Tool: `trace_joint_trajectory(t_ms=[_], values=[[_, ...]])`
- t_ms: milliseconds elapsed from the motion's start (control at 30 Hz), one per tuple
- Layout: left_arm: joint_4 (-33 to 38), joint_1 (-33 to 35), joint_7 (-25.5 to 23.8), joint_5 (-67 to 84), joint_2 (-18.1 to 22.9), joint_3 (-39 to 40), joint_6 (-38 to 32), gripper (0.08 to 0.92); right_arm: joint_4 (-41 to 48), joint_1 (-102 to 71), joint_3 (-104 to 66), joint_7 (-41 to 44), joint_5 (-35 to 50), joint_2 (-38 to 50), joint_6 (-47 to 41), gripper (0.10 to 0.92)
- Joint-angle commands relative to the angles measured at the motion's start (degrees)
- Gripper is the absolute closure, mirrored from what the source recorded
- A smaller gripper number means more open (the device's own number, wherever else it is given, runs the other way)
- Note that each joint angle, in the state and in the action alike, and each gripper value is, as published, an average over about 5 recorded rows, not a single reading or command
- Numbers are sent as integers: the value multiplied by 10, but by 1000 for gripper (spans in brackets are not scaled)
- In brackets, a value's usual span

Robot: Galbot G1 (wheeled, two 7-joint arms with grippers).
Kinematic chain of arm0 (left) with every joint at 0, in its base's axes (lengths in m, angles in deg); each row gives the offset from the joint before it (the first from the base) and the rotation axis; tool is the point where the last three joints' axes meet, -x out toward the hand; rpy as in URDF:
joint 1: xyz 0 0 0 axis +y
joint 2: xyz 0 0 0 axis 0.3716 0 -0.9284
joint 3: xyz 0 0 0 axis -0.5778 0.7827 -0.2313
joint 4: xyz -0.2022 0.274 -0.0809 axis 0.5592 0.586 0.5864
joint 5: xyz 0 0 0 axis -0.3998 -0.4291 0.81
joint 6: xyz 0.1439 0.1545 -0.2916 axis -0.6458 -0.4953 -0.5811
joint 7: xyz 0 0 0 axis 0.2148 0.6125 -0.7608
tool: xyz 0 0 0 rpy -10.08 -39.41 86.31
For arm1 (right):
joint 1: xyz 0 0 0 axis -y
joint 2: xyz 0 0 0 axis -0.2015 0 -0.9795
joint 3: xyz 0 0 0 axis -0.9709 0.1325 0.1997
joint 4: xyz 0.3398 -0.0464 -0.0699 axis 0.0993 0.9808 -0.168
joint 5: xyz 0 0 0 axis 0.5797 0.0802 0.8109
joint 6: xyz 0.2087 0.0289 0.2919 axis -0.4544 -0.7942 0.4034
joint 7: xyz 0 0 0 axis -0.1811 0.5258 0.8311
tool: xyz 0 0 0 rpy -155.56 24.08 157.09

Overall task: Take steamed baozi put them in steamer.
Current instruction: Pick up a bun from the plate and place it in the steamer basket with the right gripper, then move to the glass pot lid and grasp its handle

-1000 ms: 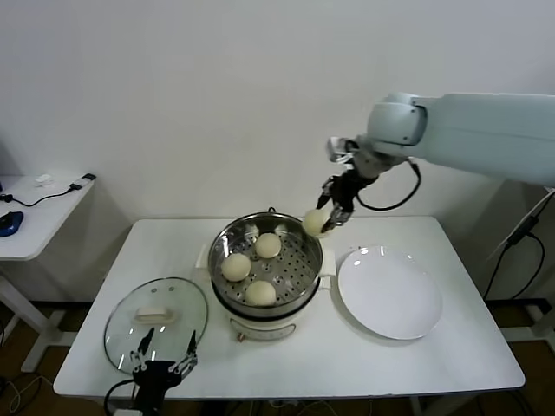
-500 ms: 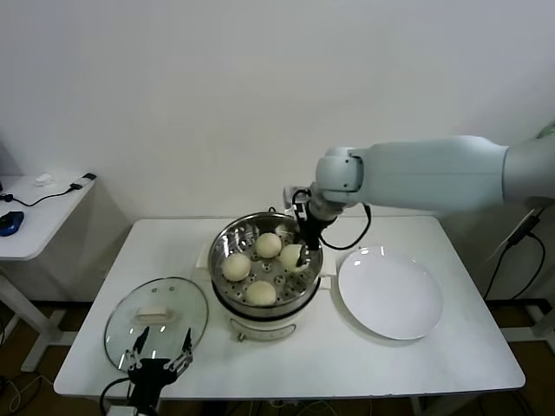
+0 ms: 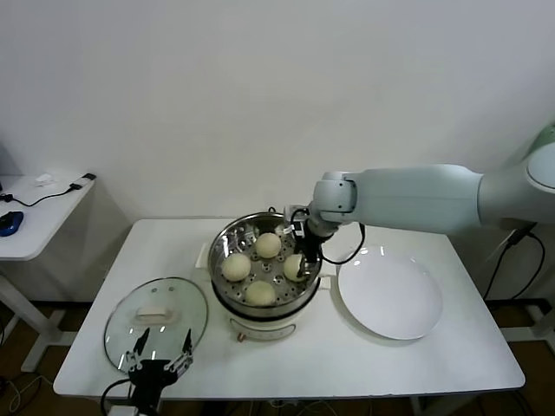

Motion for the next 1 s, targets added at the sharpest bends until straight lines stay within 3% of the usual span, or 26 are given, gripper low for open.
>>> trace_joint_trajectory(t_ms=[33,133,267,333,433,533,633,800,1000], values=[[1,0,0,1,-1,0,0,177,14,26,-14,48,20,10,63,275],[7,3,-2,6,-2,0,2,177,15,61,-26,82,60,32,85,219],[13,5,-3,16,-4,1,-2,177,12,82,-68,78,93,84,91,204],[15,7,-3,23,-5,1,-8,177,10,66,-117,25,97,120,86,203],[18,8,-3,25,-7,2,-26,177,9,-11,-236,-127,86,169,85,203],[21,3,-3,16,-10,1,-42,177,10,-119,-380,-279,40,209,91,202],[11,-15,-5,3,-11,-5,-60,177,-9,-238,-520,-374,-7,252,99,203],[-8,-39,-6,19,-18,-13,-75,177,-59,-450,-717,-446,-69,318,159,203],[-20,-54,-2,29,-26,-12,-84,177,-111,-776,-1015,-449,-179,331,241,203]])
